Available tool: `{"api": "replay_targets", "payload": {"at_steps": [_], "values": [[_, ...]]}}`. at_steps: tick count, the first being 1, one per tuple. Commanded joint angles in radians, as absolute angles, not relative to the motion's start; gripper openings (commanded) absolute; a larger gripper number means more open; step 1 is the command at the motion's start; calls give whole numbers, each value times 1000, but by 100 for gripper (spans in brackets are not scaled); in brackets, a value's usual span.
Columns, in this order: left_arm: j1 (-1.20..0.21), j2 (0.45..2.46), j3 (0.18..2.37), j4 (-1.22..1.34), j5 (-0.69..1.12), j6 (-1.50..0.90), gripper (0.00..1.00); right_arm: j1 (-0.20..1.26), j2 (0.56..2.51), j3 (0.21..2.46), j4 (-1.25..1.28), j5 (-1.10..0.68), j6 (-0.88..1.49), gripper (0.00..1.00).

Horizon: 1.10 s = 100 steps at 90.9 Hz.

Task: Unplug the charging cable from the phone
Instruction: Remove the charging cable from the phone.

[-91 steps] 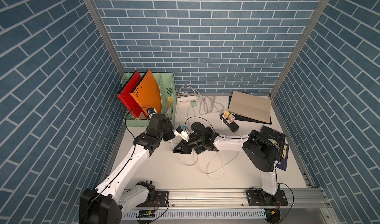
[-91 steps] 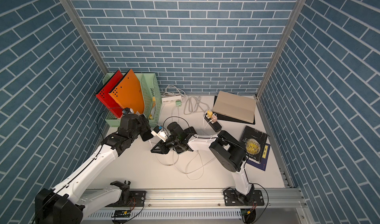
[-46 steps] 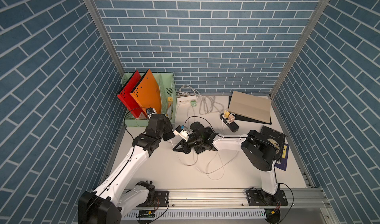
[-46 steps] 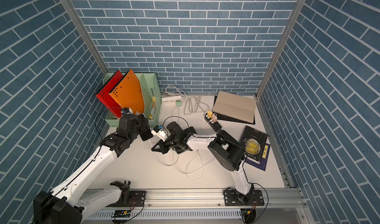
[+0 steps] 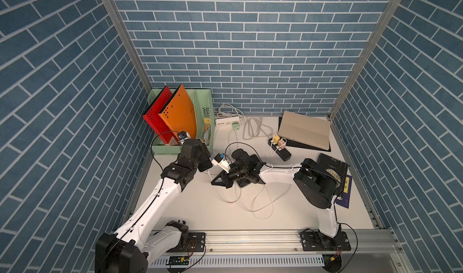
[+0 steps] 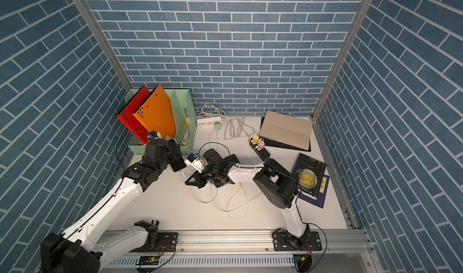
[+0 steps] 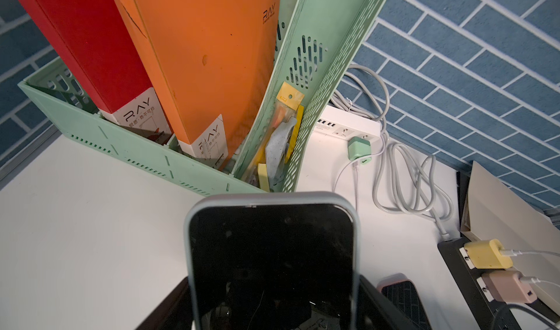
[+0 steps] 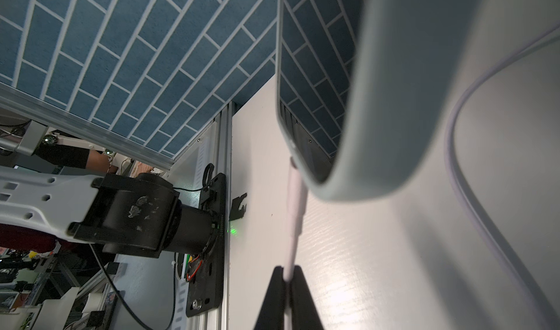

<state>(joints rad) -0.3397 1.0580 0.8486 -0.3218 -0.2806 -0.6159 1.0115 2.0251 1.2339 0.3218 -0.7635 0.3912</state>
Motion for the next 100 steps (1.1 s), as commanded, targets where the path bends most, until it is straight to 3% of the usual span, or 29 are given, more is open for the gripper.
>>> {"api": "replay_targets", "payload": {"at_steps": [1, 24, 29, 47, 62, 64, 66, 100], "values": [[-344, 1052, 890, -299, -318, -605, 0, 1015, 1991, 1201, 311, -786, 353, 0], [-344, 1052, 899, -304, -328, -600, 0, 1019, 2009, 1209, 286, -790, 352, 0], [-344, 1052, 899, -306, -327, -600, 0, 1019, 2009, 1212, 282, -786, 353, 6], [-344, 1052, 894, -311, -322, -601, 0, 1013, 1988, 1201, 276, -759, 351, 60], [-344, 1046, 893, -317, -325, -602, 0, 998, 1960, 1184, 283, -740, 363, 82], [-344, 1047, 894, -318, -324, -602, 0, 997, 1953, 1181, 284, -735, 365, 93], [-344, 1046, 894, -320, -324, -602, 0, 995, 1948, 1178, 284, -726, 368, 98], [-343, 1052, 851, -389, -260, -648, 0, 935, 1808, 1166, 153, -507, 388, 99]]}}
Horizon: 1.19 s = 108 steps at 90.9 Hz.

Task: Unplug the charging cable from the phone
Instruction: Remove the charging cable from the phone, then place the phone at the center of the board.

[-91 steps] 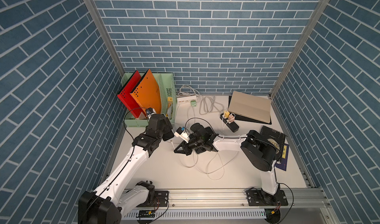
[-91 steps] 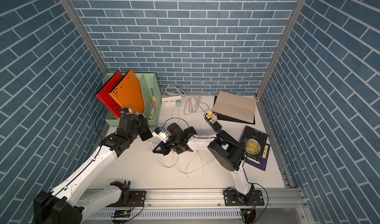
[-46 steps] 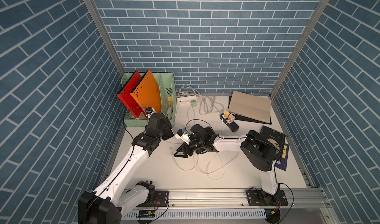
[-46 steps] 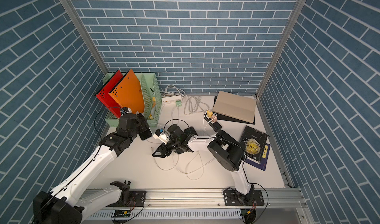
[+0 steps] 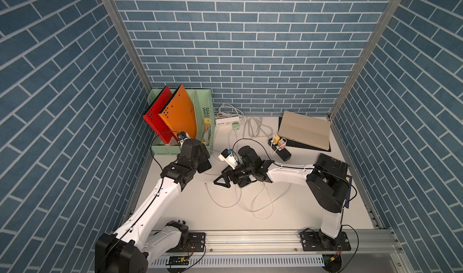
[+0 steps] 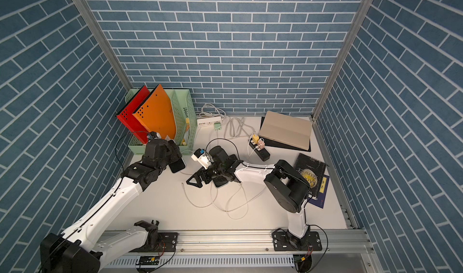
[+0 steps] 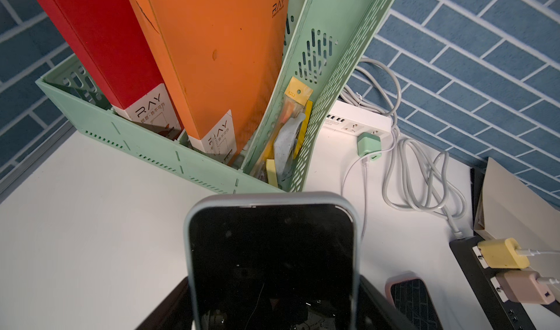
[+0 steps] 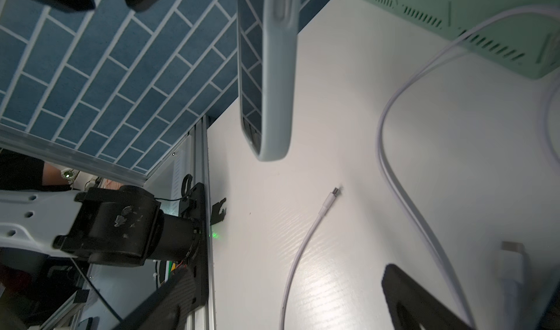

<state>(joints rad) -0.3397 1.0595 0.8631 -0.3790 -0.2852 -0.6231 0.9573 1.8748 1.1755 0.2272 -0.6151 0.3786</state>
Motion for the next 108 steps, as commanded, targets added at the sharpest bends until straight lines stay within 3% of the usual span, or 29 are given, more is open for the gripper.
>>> {"api": "replay_targets", "payload": {"at_steps": [1, 41, 108], "values": [[-343, 1052, 847, -390, -256, -650, 0, 931, 1804, 1168, 147, -501, 388, 99], [-402, 1087, 698, -437, -184, -722, 0, 853, 1755, 1247, -63, -275, 355, 99], [-432, 1216, 485, -351, -161, -781, 0, 798, 1703, 1213, -94, -209, 350, 99]]}}
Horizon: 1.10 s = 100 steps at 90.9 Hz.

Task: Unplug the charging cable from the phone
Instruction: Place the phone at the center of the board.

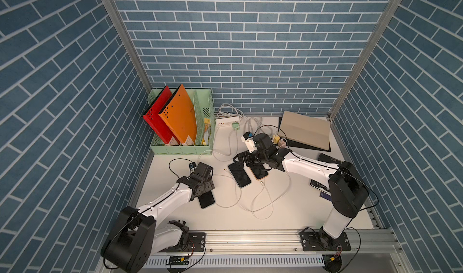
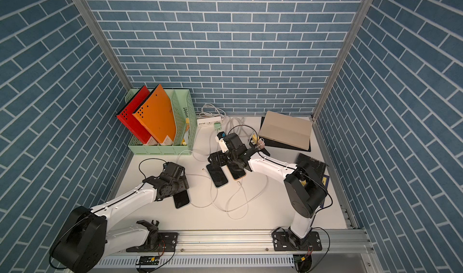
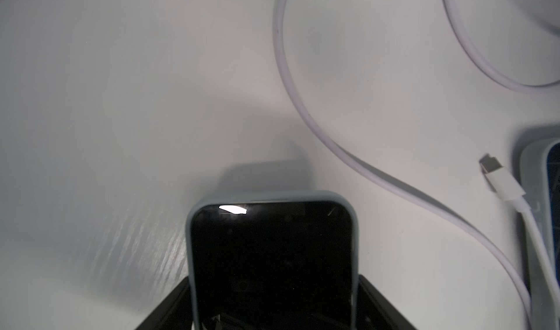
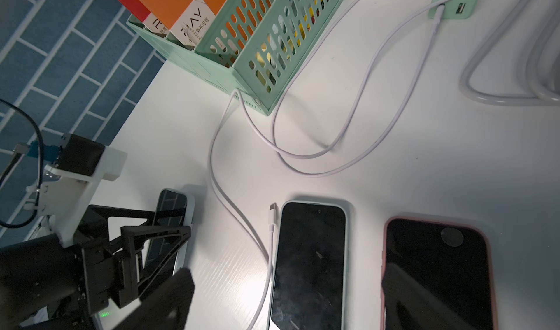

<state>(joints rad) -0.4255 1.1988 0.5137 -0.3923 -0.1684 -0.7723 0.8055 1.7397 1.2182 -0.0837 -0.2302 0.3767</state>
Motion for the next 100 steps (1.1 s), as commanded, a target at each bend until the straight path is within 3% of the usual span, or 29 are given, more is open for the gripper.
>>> {"api": "replay_targets", "payload": {"at_steps": [1, 14, 31, 59, 69, 100], "values": [[-431, 1218, 484, -349, -160, -781, 0, 799, 1703, 1213, -94, -210, 350, 100], [-433, 1234, 475, -338, -152, -779, 5, 791, 1698, 1208, -92, -203, 348, 99], [-431, 1232, 480, -342, -156, -775, 41, 772, 1689, 1195, -91, -197, 349, 99], [-432, 1229, 508, -397, -203, -755, 76, 727, 1664, 1182, -99, -175, 341, 99], [-432, 1224, 532, -399, -206, -749, 99, 710, 1646, 1167, -99, -167, 335, 99], [-431, 1167, 660, -424, -352, -686, 100, 614, 1534, 1083, -84, -96, 310, 100]]}}
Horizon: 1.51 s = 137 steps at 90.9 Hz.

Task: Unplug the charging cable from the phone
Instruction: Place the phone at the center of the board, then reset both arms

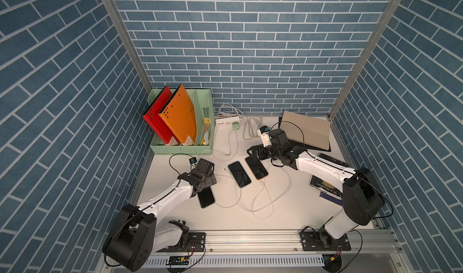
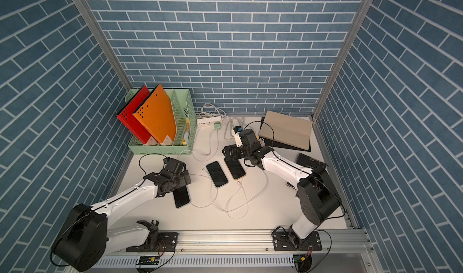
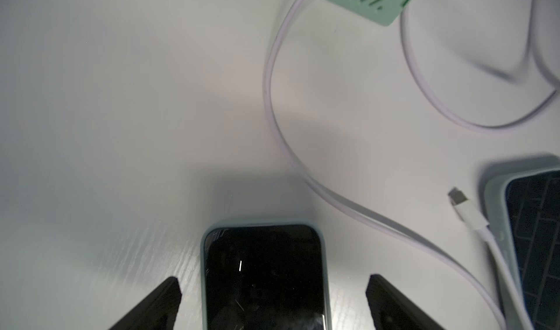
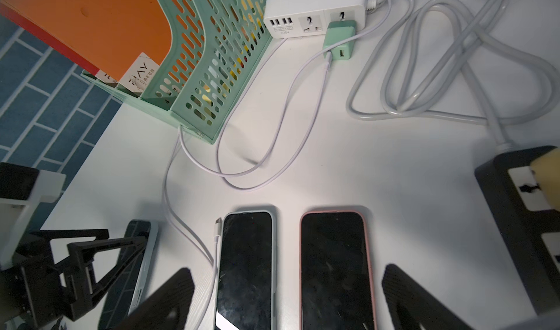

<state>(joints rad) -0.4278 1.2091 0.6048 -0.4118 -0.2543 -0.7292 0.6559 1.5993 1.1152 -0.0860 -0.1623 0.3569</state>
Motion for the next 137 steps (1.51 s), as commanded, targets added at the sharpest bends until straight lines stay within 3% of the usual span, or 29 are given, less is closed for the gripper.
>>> {"api": "replay_targets", "payload": {"at_steps": [1, 40, 69, 98, 137], "values": [[-431, 1163, 664, -418, -359, -681, 100, 609, 1529, 1078, -85, -89, 309, 100], [-428, 1095, 584, 17, -574, -422, 100, 412, 1260, 784, 90, 143, 211, 99], [-349, 968, 285, 512, -623, -189, 100, 270, 1186, 529, 411, 193, 83, 100], [-193, 956, 155, 776, -450, -88, 100, 150, 1298, 420, 659, 171, -25, 99], [-35, 1369, 199, 1187, -139, -33, 100, 52, 1356, 241, 1095, 18, -43, 99]]}}
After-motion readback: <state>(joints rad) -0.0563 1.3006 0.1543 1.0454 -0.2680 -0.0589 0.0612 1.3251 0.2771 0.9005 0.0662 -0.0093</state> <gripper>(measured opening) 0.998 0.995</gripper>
